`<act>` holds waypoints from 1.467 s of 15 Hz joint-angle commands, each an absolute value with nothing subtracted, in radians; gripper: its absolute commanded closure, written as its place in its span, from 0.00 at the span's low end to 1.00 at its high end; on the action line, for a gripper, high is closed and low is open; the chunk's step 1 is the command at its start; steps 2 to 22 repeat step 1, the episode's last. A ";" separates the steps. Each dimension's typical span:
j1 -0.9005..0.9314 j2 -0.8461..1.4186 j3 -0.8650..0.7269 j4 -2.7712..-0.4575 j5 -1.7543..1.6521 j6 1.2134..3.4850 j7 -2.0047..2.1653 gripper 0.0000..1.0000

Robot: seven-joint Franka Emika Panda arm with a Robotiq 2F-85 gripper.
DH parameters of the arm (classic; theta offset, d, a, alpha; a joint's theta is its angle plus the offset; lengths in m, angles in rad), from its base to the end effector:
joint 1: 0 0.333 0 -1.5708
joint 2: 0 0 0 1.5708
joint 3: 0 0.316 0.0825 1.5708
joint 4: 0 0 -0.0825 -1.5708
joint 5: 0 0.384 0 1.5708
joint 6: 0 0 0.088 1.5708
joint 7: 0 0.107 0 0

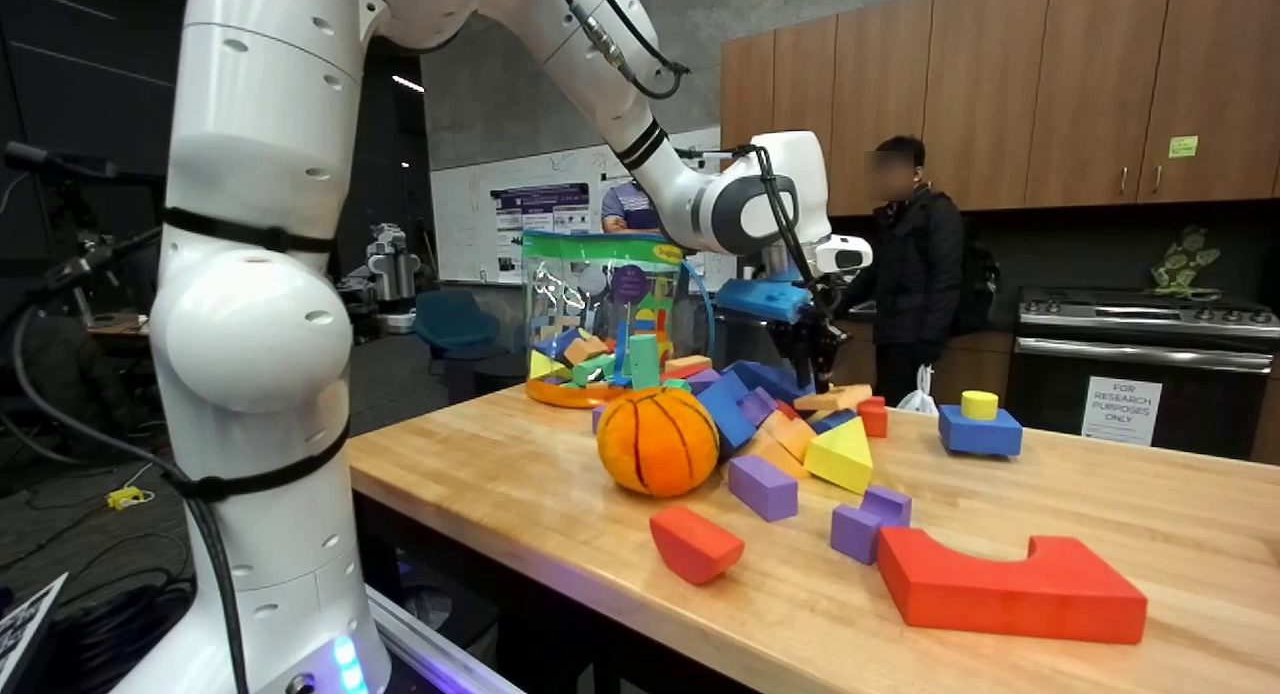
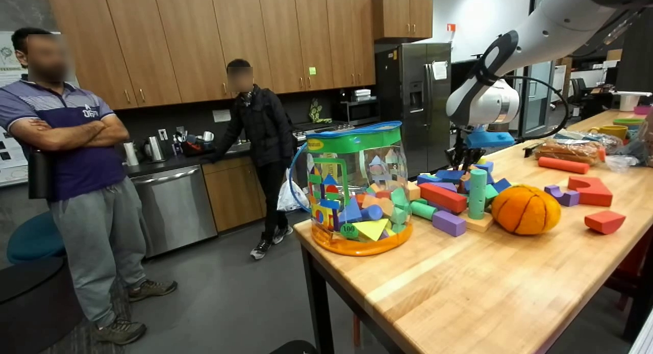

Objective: Remove one yellow block from the clear bag and put it on the counter.

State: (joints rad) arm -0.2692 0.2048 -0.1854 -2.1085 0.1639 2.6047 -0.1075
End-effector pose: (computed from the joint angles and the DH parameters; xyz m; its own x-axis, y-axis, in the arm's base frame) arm 0.5375 -0.2632 0.3515 0.8501 -0.4365 0.2944 -0.4418 -0.8956 -0.0522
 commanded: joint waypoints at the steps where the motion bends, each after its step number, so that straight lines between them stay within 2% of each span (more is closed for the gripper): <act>1: -0.265 0.202 -0.184 -2.106 0.162 2.603 -0.105 0.52; 22: -0.265 0.202 -0.184 -2.106 0.162 2.603 -0.105 0.52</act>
